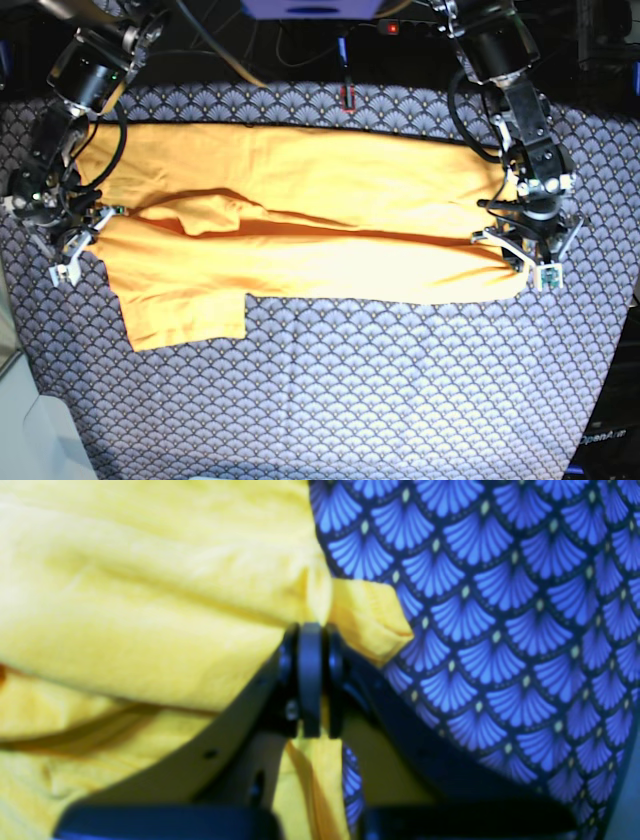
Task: Fold the T-shirt properly
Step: 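Hold the strip ends and drag both grippers along the table toward the collar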
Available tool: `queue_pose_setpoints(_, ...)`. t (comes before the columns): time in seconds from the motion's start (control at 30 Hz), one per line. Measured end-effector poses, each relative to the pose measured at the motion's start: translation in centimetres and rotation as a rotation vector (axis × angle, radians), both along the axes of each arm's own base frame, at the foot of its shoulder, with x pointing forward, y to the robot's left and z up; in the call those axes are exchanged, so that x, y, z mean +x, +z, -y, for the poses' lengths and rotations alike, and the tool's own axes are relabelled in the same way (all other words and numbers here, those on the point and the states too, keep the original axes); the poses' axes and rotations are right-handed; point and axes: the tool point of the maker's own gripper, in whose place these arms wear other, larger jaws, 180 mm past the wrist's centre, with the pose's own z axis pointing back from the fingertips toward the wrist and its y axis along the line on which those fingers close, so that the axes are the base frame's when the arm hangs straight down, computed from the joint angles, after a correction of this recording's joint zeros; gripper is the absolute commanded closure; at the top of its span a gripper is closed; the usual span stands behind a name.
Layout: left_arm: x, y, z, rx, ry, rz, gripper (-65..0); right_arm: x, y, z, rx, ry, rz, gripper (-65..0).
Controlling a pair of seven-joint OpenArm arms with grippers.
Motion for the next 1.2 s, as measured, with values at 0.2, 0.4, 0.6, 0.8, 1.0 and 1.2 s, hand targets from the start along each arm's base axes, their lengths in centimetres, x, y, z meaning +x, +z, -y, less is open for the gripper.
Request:
queue_pose_setpoints(0.2, -0.3, -1.0, 0.2, -0.021, 0.003, -0.019, -20.4, -0.1, -0.1, 0.0, 0.0, 0.0, -0.003, 0.0)
queue_pose_setpoints(0.4, -0.4, -1.4, 0.3, -0.027, 0.003, -0.029, -32.5, -0.1, -0.1, 0.0, 0.0, 0.0, -0.003, 0.0)
queue_pose_setpoints(0.6, -0.3, -1.3, 0.3, -0.026, 0.003, -0.026, -44.1, -0.1, -0.1, 0.0, 0.0, 0.0, -0.003, 0.0)
queue_pose_setpoints(0.8, -0.7, -2.8, 0.6, -0.045, 0.0, -0.058, -31.0, -0.1, -0.1, 0.0, 0.0, 0.0, -0.003, 0.0)
queue_pose_setpoints(1.0, -0.4, -4.1, 1.1, -0.072, -0.005, -0.086, -3.8, -0.1, 0.1, 0.4, -0.011, 0.002, -0.004, 0.0)
queue_pose_setpoints(1.2, -0.2, -3.7, 1.1, -0.07, -0.007, -0.077, 0.0, -0.1, 0.1, 0.5, -0.011, 0.0, -0.002, 0.0)
